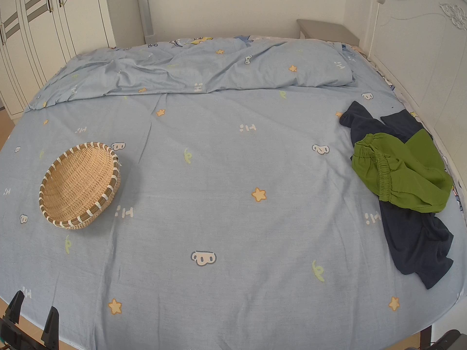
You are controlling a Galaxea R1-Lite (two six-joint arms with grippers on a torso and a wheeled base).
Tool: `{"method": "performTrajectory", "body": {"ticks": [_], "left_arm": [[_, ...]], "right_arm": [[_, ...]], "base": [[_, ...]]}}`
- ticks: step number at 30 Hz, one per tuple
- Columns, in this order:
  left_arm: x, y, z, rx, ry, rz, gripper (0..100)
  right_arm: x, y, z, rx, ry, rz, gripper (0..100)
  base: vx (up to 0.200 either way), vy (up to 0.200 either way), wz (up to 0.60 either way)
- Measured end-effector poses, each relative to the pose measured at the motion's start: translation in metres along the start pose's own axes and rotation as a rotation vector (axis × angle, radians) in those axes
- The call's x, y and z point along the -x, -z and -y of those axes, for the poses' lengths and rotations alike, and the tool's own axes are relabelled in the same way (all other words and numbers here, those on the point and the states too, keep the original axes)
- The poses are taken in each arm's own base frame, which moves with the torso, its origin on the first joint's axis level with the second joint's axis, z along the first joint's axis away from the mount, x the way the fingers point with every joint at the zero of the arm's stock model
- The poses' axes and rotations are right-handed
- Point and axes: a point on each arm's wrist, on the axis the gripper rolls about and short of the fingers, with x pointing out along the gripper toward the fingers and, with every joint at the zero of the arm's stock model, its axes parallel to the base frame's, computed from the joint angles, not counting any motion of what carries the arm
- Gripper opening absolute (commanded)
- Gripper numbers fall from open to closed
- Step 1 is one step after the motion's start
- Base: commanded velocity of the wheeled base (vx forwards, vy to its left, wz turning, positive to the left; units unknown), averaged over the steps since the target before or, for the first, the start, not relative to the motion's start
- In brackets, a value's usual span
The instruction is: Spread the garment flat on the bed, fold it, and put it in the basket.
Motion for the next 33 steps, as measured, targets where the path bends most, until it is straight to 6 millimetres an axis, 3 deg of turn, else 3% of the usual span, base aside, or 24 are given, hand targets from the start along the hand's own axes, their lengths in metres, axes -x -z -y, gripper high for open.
{"method": "performTrajectory", "body": {"ticks": [6, 12, 20, 23, 33], "left_arm": [[0.0, 0.0, 0.0, 0.0, 0.0, 0.0, 100], [0.0, 0.0, 0.0, 0.0, 0.0, 0.0, 100], [0.0, 0.0, 0.0, 0.0, 0.0, 0.0, 100], [0.0, 0.0, 0.0, 0.0, 0.0, 0.0, 100], [0.0, 0.0, 0.0, 0.0, 0.0, 0.0, 100]], "right_arm": [[-0.055, -0.052, 0.001, 0.043, 0.028, -0.117, 100], [-0.132, -0.076, -0.003, 0.102, 0.081, -0.271, 100], [-0.241, -0.06, -0.022, 0.211, 0.211, -0.442, 100], [-0.272, -0.051, -0.031, 0.241, 0.241, -0.456, 100], [-0.326, -0.036, -0.042, 0.292, 0.33, -0.484, 100]], "base": [[0.0, 0.0, 0.0], [0.0, 0.0, 0.0], [0.0, 0.0, 0.0], [0.0, 0.0, 0.0], [0.0, 0.0, 0.0]]}}
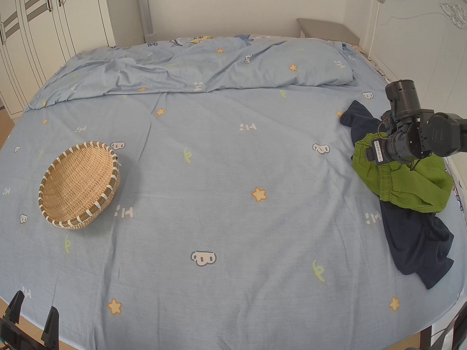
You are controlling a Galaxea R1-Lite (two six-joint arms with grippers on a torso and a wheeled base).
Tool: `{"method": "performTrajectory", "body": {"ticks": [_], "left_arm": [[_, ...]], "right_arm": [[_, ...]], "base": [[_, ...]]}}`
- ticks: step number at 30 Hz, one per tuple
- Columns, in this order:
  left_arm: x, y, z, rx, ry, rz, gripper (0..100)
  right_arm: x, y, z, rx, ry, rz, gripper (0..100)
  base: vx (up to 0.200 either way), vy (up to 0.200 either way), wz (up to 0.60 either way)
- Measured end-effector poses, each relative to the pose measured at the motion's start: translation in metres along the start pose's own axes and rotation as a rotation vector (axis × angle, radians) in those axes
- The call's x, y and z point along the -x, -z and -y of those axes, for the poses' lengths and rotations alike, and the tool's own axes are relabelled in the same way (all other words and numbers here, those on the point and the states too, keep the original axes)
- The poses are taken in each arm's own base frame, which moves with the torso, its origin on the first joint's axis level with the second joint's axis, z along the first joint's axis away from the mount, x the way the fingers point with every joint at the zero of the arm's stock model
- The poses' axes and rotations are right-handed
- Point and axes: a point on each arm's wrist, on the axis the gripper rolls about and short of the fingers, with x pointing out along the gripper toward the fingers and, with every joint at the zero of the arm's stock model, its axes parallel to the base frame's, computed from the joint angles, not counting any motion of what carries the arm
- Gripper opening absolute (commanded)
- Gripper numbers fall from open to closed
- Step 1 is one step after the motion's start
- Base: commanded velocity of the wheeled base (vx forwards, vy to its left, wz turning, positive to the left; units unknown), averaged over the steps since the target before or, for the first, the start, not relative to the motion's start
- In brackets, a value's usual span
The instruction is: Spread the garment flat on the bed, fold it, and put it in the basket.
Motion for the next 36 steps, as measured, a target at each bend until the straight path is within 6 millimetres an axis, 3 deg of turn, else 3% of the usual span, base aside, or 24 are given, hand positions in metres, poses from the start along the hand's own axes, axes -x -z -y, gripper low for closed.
{"method": "performTrajectory", "body": {"ticks": [9, 23, 24, 36], "left_arm": [[0.0, 0.0, 0.0, 0.0, 0.0, 0.0, 100], [0.0, 0.0, 0.0, 0.0, 0.0, 0.0, 100], [0.0, 0.0, 0.0, 0.0, 0.0, 0.0, 100], [0.0, 0.0, 0.0, 0.0, 0.0, 0.0, 100]], "right_arm": [[-0.033, 0.002, -0.01, 0.01, 0.053, -0.044, 100], [-0.06, -0.006, -0.008, -0.011, 0.088, -0.048, 100], [-0.062, -0.005, -0.008, -0.011, 0.09, -0.052, 0], [-0.072, -0.002, -0.008, -0.007, 0.095, -0.071, 0]], "base": [[0.0, 0.0, 0.0], [0.0, 0.0, 0.0], [0.0, 0.0, 0.0], [0.0, 0.0, 0.0]]}}
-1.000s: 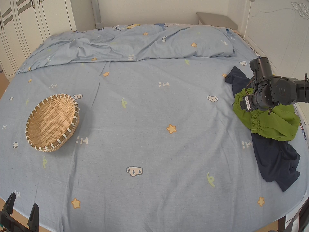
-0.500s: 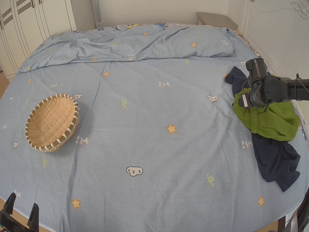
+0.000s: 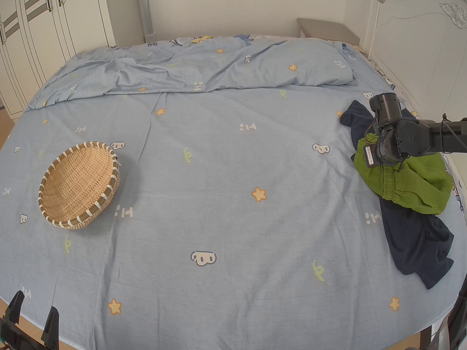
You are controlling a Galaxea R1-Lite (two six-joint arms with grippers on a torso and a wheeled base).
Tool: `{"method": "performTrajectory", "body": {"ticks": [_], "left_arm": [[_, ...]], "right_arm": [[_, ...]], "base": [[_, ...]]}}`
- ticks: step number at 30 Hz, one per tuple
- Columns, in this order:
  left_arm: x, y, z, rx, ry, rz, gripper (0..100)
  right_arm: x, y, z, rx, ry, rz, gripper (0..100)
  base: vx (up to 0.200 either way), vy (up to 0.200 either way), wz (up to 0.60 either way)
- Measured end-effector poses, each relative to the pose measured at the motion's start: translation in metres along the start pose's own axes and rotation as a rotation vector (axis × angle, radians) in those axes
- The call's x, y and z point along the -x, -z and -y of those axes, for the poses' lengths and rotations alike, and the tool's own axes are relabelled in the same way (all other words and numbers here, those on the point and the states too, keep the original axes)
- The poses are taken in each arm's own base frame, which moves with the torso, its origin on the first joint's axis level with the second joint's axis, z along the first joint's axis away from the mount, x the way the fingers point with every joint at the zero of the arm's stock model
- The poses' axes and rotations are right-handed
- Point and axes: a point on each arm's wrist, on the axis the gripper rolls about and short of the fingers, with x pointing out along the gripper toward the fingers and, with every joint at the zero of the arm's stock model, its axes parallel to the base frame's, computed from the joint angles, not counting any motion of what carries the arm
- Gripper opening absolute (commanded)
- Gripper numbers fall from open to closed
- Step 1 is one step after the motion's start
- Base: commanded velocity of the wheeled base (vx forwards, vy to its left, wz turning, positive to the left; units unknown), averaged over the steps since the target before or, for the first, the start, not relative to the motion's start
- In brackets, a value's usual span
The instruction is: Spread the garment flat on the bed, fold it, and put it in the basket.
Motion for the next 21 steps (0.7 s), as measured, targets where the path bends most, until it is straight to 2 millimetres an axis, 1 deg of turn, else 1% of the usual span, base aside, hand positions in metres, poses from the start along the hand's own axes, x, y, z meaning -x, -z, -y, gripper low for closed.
{"method": "performTrajectory", "body": {"ticks": [6, 9, 16, 18, 21], "left_arm": [[0.0, 0.0, 0.0, 0.0, 0.0, 0.0, 100], [0.0, 0.0, 0.0, 0.0, 0.0, 0.0, 100], [0.0, 0.0, 0.0, 0.0, 0.0, 0.0, 100], [0.0, 0.0, 0.0, 0.0, 0.0, 0.0, 100], [0.0, 0.0, 0.0, 0.0, 0.0, 0.0, 100]], "right_arm": [[0.006, -0.002, 0.001, -0.003, -0.008, -0.011, 0], [0.015, -0.003, 0.004, -0.025, -0.015, -0.022, 0], [0.05, -0.005, 0.006, -0.194, -0.06, -0.065, 0], [0.062, -0.006, 0.004, -0.259, -0.103, -0.075, 0], [0.081, -0.005, 0.0, -0.312, -0.183, -0.113, 0]], "base": [[0.0, 0.0, 0.0], [0.0, 0.0, 0.0], [0.0, 0.0, 0.0], [0.0, 0.0, 0.0], [0.0, 0.0, 0.0]]}}
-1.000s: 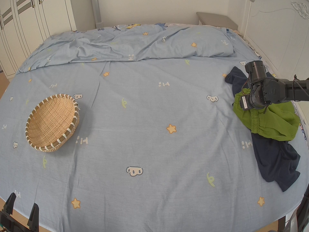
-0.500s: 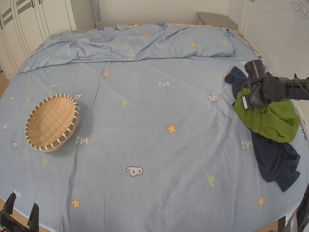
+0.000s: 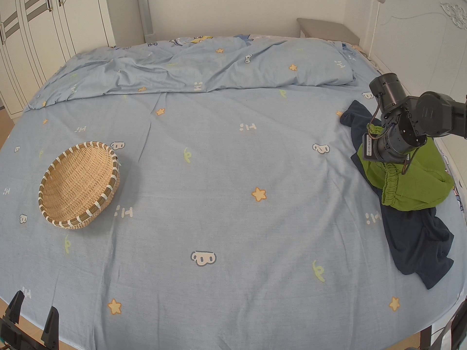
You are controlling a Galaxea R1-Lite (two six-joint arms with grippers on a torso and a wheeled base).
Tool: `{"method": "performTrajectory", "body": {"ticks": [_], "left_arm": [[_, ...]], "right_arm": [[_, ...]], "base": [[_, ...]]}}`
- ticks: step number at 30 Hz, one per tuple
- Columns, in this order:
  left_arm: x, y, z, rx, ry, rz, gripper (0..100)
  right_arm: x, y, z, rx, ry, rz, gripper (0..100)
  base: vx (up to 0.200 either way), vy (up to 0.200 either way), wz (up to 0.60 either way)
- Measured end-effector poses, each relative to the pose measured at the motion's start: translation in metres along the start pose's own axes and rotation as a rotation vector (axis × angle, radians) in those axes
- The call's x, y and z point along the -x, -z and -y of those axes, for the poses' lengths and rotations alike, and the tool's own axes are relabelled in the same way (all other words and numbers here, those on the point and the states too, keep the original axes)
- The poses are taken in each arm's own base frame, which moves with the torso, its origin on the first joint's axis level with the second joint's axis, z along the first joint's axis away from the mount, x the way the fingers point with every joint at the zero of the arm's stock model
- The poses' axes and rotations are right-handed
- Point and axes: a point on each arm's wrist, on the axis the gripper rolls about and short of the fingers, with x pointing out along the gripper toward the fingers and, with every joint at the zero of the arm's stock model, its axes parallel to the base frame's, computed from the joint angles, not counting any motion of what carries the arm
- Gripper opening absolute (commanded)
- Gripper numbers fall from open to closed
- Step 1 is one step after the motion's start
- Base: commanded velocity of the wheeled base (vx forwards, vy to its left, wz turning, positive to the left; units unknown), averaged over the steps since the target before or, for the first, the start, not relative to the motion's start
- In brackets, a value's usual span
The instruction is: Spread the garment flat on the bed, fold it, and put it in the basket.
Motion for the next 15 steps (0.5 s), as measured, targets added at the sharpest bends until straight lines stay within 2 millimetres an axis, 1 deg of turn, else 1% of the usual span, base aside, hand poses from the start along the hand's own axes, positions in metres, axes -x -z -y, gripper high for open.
{"method": "performTrajectory", "body": {"ticks": [6, 8, 11, 15], "left_arm": [[0.0, 0.0, 0.0, 0.0, 0.0, 0.0, 100], [0.0, 0.0, 0.0, 0.0, 0.0, 0.0, 100], [0.0, 0.0, 0.0, 0.0, 0.0, 0.0, 100], [0.0, 0.0, 0.0, 0.0, 0.0, 0.0, 100]], "right_arm": [[0.036, 0.01, -0.007, -0.013, -0.219, -0.124, 0], [0.048, 0.012, -0.009, -0.012, -0.279, -0.14, 0], [0.065, 0.015, -0.015, -0.002, -0.339, -0.137, 0], [0.079, 0.017, -0.02, 0.014, -0.372, -0.122, 0]], "base": [[0.0, 0.0, 0.0], [0.0, 0.0, 0.0], [0.0, 0.0, 0.0], [0.0, 0.0, 0.0]]}}
